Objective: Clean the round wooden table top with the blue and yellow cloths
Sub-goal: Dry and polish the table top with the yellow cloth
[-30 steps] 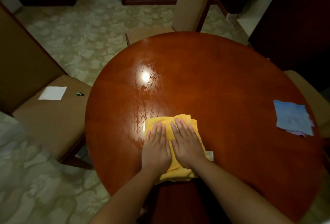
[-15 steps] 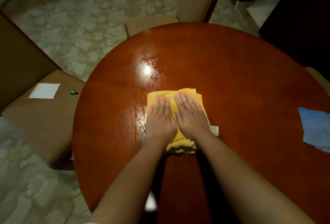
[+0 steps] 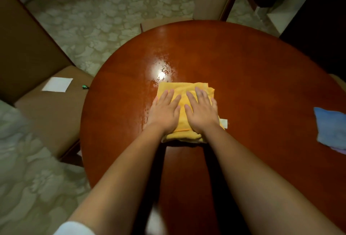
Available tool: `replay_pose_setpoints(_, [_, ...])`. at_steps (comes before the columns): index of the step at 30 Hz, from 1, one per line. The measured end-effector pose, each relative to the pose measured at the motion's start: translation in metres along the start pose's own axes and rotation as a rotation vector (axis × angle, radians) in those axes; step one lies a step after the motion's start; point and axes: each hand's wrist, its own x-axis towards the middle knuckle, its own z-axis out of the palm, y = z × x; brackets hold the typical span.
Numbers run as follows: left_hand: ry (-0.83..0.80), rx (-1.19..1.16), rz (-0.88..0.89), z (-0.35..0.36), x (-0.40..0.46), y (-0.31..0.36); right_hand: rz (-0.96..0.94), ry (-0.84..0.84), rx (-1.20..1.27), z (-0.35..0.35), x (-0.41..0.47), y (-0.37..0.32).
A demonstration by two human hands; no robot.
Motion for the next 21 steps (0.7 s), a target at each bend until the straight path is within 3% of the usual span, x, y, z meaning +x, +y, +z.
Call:
replay_pose_setpoints(14, [-0.002,0.054,-0.283,0.031,-0.155,0.073,-0.322,-0.152,-0.016,0.007,-0.128,0.025])
replay_pose_setpoints(21, [-0.02,0.067,-0.373,0.029,-0.177,0.09,-0.428,-0.173,-0.009,0.009,-0.139,0.033])
